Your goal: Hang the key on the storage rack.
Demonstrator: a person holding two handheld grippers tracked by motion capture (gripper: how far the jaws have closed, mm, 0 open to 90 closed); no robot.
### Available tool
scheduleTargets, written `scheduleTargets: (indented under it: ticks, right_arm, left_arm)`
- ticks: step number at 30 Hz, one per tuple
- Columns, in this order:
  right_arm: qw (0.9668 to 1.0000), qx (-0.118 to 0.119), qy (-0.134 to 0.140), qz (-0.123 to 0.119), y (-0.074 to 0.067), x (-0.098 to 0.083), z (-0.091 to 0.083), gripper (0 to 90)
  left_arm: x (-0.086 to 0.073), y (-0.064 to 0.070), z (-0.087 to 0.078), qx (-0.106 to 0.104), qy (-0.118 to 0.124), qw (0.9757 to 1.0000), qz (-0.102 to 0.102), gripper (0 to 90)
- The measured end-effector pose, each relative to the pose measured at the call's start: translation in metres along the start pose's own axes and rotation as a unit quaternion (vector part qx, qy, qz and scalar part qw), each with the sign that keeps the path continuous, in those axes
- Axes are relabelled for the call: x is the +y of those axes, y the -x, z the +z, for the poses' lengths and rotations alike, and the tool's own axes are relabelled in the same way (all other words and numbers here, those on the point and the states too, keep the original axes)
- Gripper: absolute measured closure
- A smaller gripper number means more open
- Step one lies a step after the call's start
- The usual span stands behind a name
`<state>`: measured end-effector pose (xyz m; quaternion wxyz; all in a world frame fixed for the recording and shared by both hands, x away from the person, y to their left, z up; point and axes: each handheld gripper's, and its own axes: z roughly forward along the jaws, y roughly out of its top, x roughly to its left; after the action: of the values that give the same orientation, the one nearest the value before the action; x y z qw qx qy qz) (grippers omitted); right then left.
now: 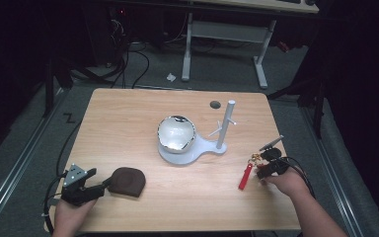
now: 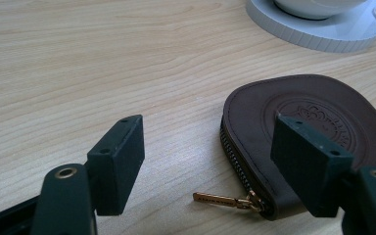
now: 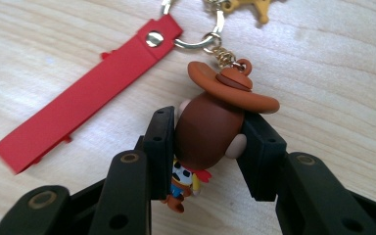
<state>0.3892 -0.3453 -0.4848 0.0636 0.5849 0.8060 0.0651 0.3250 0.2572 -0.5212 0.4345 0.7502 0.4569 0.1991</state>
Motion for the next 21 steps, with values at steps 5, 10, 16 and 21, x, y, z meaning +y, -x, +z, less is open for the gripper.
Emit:
scheduleTargets:
  ticks: [5, 10, 16, 21]
  right_arm:
    - [0.9996, 0.013, 0.009, -0.024, -0.006, -0.001, -0.014, 61.3]
    - [0.9989, 0.017, 0.011, -0.043, -0.016, -0.004, -0.023, 61.2]
    - [0.9983, 0.017, 0.011, -0.055, -0.022, -0.006, -0.034, 61.4]
    - [0.9981, 0.03, 0.005, -0.054, -0.025, -0.007, -0.047, 61.5]
  left_arm:
    - [0.0, 0.001, 0.002, -0.001, -0.003, 1.0, 0.003, 28.7]
    - [0.0, 0.001, 0.002, -0.001, -0.003, 1.0, 0.003, 28.6]
    - [0.0, 0.0, 0.002, -0.002, -0.004, 1.0, 0.003, 28.5]
    - [0.001, 0.0, 0.002, -0.003, -0.003, 1.0, 0.004, 28.5]
